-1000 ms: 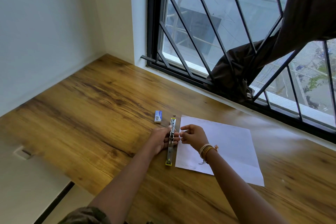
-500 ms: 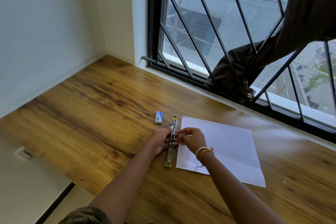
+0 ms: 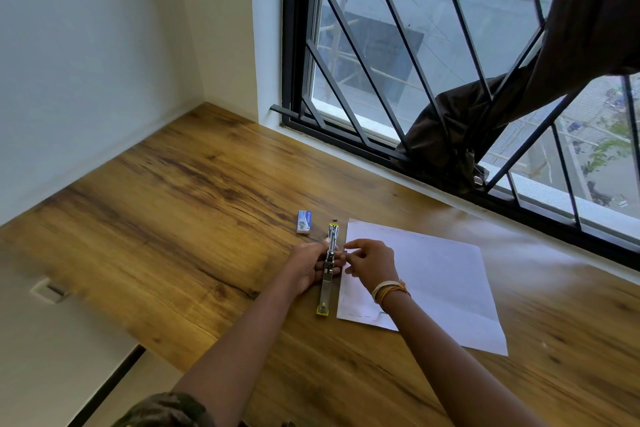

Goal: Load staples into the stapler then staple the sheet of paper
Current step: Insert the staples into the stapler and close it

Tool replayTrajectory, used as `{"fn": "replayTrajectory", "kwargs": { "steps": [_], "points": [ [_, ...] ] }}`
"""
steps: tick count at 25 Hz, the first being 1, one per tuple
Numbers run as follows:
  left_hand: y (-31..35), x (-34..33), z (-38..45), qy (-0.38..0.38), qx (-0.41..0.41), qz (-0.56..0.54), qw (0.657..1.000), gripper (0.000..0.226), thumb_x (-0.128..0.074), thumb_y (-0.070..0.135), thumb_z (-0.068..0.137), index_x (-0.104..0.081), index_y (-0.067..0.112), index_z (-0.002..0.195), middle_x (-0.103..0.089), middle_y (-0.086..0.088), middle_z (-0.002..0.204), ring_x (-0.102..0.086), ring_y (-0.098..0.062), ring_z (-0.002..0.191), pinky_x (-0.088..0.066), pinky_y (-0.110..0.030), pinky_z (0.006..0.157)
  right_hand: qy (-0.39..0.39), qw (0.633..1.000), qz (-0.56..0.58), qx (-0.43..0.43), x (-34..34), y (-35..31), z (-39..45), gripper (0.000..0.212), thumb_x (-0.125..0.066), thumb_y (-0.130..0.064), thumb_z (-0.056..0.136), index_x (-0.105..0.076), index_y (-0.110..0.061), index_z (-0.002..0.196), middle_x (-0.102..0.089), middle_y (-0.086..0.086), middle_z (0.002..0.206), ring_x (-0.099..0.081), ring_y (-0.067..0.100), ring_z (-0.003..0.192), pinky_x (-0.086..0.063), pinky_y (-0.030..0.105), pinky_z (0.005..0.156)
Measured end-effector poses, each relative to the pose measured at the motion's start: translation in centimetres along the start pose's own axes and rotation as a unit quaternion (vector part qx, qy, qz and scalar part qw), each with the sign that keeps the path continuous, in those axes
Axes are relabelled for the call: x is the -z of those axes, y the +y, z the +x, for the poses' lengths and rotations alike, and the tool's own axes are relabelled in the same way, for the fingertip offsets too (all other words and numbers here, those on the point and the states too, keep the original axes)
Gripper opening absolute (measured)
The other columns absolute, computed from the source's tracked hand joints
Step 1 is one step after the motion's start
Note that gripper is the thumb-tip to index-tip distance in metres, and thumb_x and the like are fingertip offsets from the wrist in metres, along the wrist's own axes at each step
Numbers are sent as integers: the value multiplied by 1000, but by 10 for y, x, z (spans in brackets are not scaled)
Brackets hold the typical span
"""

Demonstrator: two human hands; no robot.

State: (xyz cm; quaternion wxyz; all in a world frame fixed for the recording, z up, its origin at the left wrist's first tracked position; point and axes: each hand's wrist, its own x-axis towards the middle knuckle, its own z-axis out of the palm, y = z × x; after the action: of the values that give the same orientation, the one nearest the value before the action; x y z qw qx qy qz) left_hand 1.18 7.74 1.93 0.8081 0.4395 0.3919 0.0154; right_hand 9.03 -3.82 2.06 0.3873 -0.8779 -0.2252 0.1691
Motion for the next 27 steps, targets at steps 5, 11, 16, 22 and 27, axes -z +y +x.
{"fn": "replayTrajectory", "kwargs": {
  "steps": [5, 11, 16, 22, 27],
  "points": [
    [0, -1, 0, 12, -1, -6, 1000, 25, -50, 19, 99, -65, 0, 92, -71, -10, 72, -69, -15, 53, -59, -28, 55, 24, 996, -43, 71, -3, 2, -5, 17, -62, -7, 86, -71, -19, 93, -74, 4, 75, -68, 5, 53, -55, 15, 59],
    [0, -2, 2, 23, -1, -2, 1000, 26, -51, 20, 99, -65, -2, 99, -70, -12, 79, -69, -15, 56, -60, -28, 55, 22, 989, -100, 103, -4, 2, -4, 16, -65, -15, 85, -74, -12, 98, -76, 8, 86, -72, 15, 70, -59, 28, 72],
    [0, -2, 2, 29, 1, -9, 1000, 26, -51, 20, 98, -64, -2, 103, -71, -11, 81, -68, -17, 61, -60, -28, 55, 21, 983, -132, 126, -2, 0, -2, 23, -71, -20, 80, -73, -12, 101, -76, 7, 89, -72, 16, 78, -58, 29, 77],
    [0, -2, 1, 26, 1, -12, 1000, 26, -51, 21, 98, -64, -2, 103, -71, -11, 83, -69, -19, 64, -60, -28, 55, 20, 981, -142, 131, 0, 1, -3, 25, -73, -26, 79, -74, -15, 100, -76, 5, 91, -70, 17, 79, -58, 34, 77],
    [-1, -1, 2, 26, -2, -18, 1000, 24, -52, 20, 98, -65, 0, 94, -70, -10, 73, -69, -17, 55, -59, -28, 53, 27, 983, -125, 135, 4, -7, 2, 25, -75, -29, 78, -74, -15, 99, -65, 5, 95, -64, 17, 69, -57, 35, 69]
  ]
}}
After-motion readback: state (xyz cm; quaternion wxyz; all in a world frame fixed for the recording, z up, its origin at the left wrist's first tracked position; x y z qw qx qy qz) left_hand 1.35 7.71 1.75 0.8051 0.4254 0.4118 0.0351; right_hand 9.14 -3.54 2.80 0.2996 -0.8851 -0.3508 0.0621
